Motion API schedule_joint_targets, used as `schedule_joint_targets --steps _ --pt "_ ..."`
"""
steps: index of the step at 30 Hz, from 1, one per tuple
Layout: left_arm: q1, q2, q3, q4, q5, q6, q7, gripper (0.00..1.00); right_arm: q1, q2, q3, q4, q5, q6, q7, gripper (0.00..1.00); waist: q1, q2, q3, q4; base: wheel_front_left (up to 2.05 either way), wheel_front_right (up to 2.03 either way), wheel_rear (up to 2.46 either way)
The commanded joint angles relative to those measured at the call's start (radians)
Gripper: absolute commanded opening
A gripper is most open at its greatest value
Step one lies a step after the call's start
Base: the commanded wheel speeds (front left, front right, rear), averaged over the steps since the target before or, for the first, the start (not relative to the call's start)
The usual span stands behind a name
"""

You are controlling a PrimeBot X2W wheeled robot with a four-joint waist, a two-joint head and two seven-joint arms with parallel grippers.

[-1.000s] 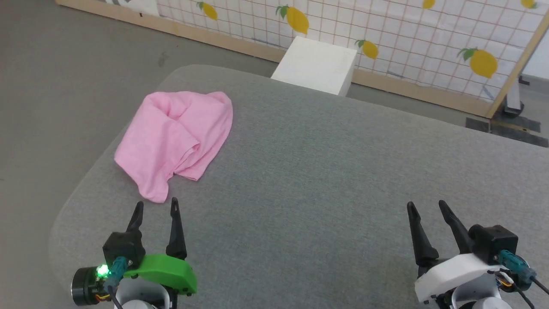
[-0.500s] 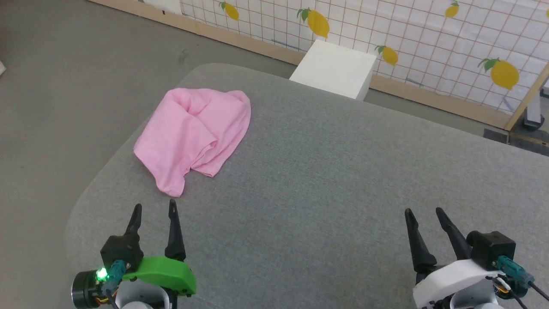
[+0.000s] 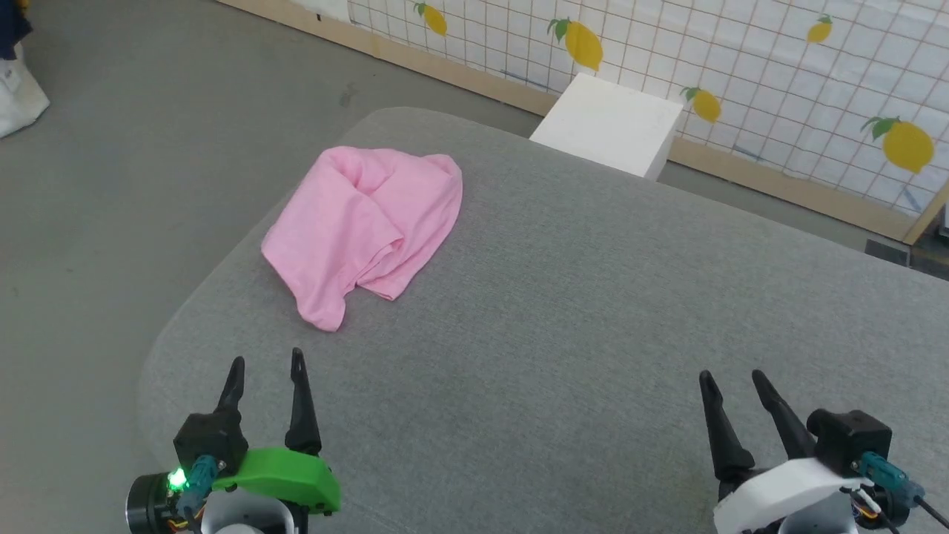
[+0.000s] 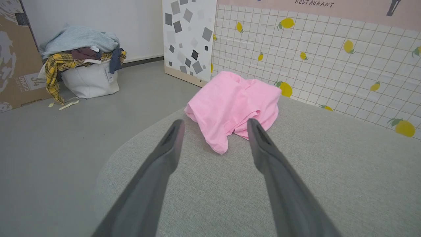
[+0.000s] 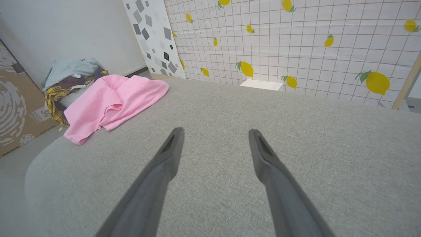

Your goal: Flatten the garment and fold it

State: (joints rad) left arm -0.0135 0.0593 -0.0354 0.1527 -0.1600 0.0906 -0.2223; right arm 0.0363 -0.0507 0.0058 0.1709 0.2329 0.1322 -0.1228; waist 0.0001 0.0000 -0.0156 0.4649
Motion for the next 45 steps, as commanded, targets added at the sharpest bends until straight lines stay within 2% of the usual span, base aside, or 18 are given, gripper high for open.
schedule_joint_targets --steps 1,15,21,32,38,42,45 --pt "0.001 0.002 0.0 0.006 -0.01 0.007 -0.01 1.0 0.016 0.0 0.001 0.006 0.01 -0.001 -0.007 1.0 -0.0001 0.0 -0.002 0.009 0.0 0.0 0.0" --pt "0.006 0.0 -0.008 0.026 -0.03 0.02 -0.039 1.0 0.028 0.001 -0.006 0.007 -0.003 -0.002 -0.013 1.0 -0.0001 0.0 -0.003 0.055 0.0 0.0 0.0" --pt "0.004 0.001 -0.009 0.029 -0.024 0.02 -0.039 1.0 0.028 0.001 -0.015 -0.019 -0.065 -0.002 -0.005 1.0 -0.0001 0.0 -0.006 0.05 0.0 0.0 0.0" --pt "-0.005 0.009 -0.019 0.039 -0.011 0.022 -0.039 1.0 0.034 0.001 -0.016 -0.045 -0.057 -0.002 0.017 1.0 -0.0001 0.0 -0.004 0.044 0.0 0.0 0.0" --pt "-0.12 0.031 -0.005 0.104 -0.062 -0.022 0.016 1.0 0.012 0.001 -0.015 -0.07 -0.065 -0.002 0.037 1.0 -0.0001 0.0 0.046 0.024 0.0 0.0 0.0" --pt "-0.283 0.051 0.025 0.227 -0.146 -0.074 0.131 1.0 -0.027 0.001 -0.014 -0.109 -0.096 -0.002 0.07 1.0 -0.0001 0.0 0.118 -0.009 0.0 0.0 0.0" --pt "-0.408 0.074 0.041 0.352 -0.204 -0.11 0.258 1.0 -0.063 0.001 -0.013 -0.145 -0.126 -0.002 0.1 1.0 -0.0001 0.0 0.185 -0.048 0.0 0.0 0.0"
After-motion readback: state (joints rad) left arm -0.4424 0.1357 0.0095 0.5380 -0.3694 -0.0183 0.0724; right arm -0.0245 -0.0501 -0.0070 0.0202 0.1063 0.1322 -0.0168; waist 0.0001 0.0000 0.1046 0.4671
